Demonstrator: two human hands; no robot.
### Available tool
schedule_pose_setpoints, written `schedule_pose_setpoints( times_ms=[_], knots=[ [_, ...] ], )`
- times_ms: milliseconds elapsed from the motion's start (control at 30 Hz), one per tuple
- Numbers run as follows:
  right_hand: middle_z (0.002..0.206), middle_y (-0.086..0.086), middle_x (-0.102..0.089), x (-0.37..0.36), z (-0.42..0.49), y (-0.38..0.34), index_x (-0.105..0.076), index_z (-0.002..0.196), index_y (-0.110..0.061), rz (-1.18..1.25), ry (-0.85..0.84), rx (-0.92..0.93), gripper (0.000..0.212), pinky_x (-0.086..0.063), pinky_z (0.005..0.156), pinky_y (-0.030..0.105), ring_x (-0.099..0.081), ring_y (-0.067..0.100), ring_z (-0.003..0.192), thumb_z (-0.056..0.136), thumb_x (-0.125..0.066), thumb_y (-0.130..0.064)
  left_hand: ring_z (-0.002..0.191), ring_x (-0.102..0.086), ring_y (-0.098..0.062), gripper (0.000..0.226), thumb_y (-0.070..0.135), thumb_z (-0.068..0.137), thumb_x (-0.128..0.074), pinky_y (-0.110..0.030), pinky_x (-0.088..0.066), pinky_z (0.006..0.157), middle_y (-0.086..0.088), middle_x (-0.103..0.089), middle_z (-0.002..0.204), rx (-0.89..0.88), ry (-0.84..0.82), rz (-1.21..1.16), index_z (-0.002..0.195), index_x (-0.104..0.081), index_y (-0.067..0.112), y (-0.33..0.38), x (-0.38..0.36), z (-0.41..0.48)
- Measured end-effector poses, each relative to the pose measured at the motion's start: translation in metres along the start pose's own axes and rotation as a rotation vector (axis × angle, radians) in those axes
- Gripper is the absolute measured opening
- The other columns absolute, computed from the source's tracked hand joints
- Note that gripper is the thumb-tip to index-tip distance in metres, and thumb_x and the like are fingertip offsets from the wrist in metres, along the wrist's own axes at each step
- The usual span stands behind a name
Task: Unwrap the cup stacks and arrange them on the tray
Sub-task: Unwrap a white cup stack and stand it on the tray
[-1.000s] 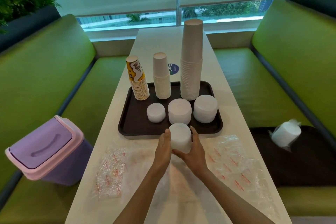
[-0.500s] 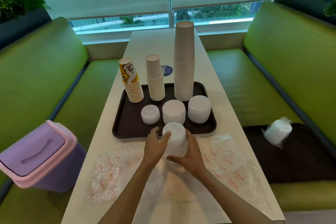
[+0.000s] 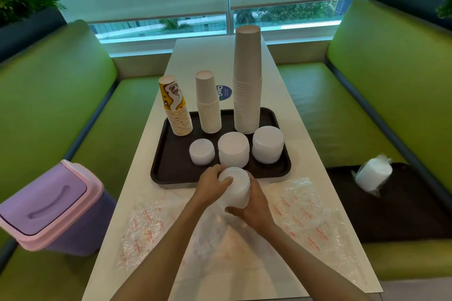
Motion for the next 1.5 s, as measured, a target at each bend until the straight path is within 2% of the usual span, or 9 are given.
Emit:
schedule_pose_setpoints(
  times_ms=[200,300,433,633,967,1167,1267,1367,1500],
  knots=[
    [0.142,0.000,-0.044,-0.002,0.002,-0.002,-0.030,0.142,-0.021,0.002,0.007,0.019,0.098,-0.039,0.110,0.036,-0.044,0.016,0.129,0.064,-0.089,-0.027,0.099,-0.055,-0.014,0.036,0.022,0.090,-0.062,-0.025,-0.046,0.083,-0.006,-0.062,0.118,0.014,0.005,0.012,0.123,-0.058,0.009,-0.002,-0.001,0.002],
    [0.144,-0.002,-0.042,0.000,0.002,-0.004,-0.029,0.143,-0.022,0.007,0.019,0.007,0.105,-0.038,0.110,0.034,-0.043,0.015,0.130,0.059,-0.090,-0.036,0.097,-0.055,-0.014,0.035,0.022,0.090,-0.062,-0.024,-0.046,0.082,-0.007,-0.062,0.116,0.018,0.008,0.017,0.122,-0.058,0.007,-0.004,-0.002,0.001],
    [0.146,-0.002,-0.040,0.005,0.007,-0.008,-0.028,0.145,-0.020,0.015,0.049,-0.022,0.109,-0.036,0.109,0.033,-0.041,0.016,0.131,0.058,-0.090,-0.039,0.099,-0.060,-0.019,0.033,0.024,0.089,-0.063,-0.033,-0.050,0.086,-0.008,-0.065,0.112,0.025,0.013,0.037,0.117,-0.061,0.007,-0.004,-0.002,0.003],
    [0.135,0.001,-0.052,0.002,0.010,-0.009,-0.040,0.137,-0.020,0.032,0.061,-0.018,0.090,-0.044,0.105,0.036,-0.051,0.016,0.120,0.064,-0.088,-0.038,0.096,-0.062,-0.022,0.029,0.023,0.089,-0.064,-0.039,-0.053,0.088,-0.010,-0.067,0.107,0.020,-0.041,0.105,0.110,-0.065,0.004,0.000,0.004,0.010],
    [0.130,-0.001,-0.055,0.001,0.014,-0.004,-0.043,0.133,-0.022,0.045,0.054,-0.033,0.084,-0.044,0.099,0.027,-0.047,0.005,0.110,0.064,-0.088,-0.036,0.091,-0.060,-0.016,0.022,0.021,0.087,-0.068,-0.031,-0.051,0.084,-0.004,-0.066,0.103,-0.016,-0.086,0.127,0.106,-0.064,0.010,0.004,0.013,0.014],
    [0.124,-0.006,-0.055,0.003,0.016,-0.005,-0.043,0.133,-0.022,0.032,0.035,-0.035,0.085,-0.041,0.097,0.023,-0.048,0.004,0.109,0.063,-0.088,-0.037,0.087,-0.058,-0.013,0.020,0.017,0.087,-0.067,-0.020,-0.049,0.073,0.000,-0.060,0.092,0.016,-0.094,-0.070,0.105,-0.059,0.010,0.010,0.019,0.012],
    [0.118,-0.011,-0.050,0.003,0.015,-0.004,-0.043,0.133,-0.023,0.040,0.032,-0.044,0.085,-0.042,0.096,0.023,-0.048,0.005,0.108,0.062,-0.088,-0.037,0.092,-0.058,-0.016,0.018,0.016,0.089,-0.064,-0.026,-0.051,0.079,-0.004,-0.060,0.098,0.109,-0.172,-0.208,0.104,-0.056,0.011,0.010,0.022,0.013],
    [0.118,-0.009,-0.051,0.006,0.017,-0.005,-0.044,0.133,-0.020,0.049,0.029,-0.047,0.084,-0.044,0.090,0.021,-0.048,0.007,0.107,0.063,-0.088,-0.035,0.088,-0.058,-0.012,0.022,0.016,0.089,-0.064,-0.020,-0.052,0.069,-0.003,-0.060,0.098,0.170,-0.202,-0.299,0.109,-0.057,0.008,0.008,0.029,0.015],
    [0.114,-0.010,-0.052,0.009,0.020,-0.009,-0.047,0.130,-0.020,0.063,0.005,-0.034,0.082,-0.043,0.078,0.011,-0.050,0.008,0.104,0.061,-0.089,-0.034,0.089,-0.060,-0.015,0.025,0.016,0.088,-0.065,-0.023,-0.052,0.073,-0.004,-0.063,0.100,0.232,-0.235,-0.419,0.112,-0.059,0.008,-0.003,0.035,0.016]
  ],
)
Point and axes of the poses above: each hand's wrist, its own z-axis towards the middle knuckle, its own x-axis out of the back of the hand, y = z × x, the point moved 2 cm from there along z, towards the middle knuckle
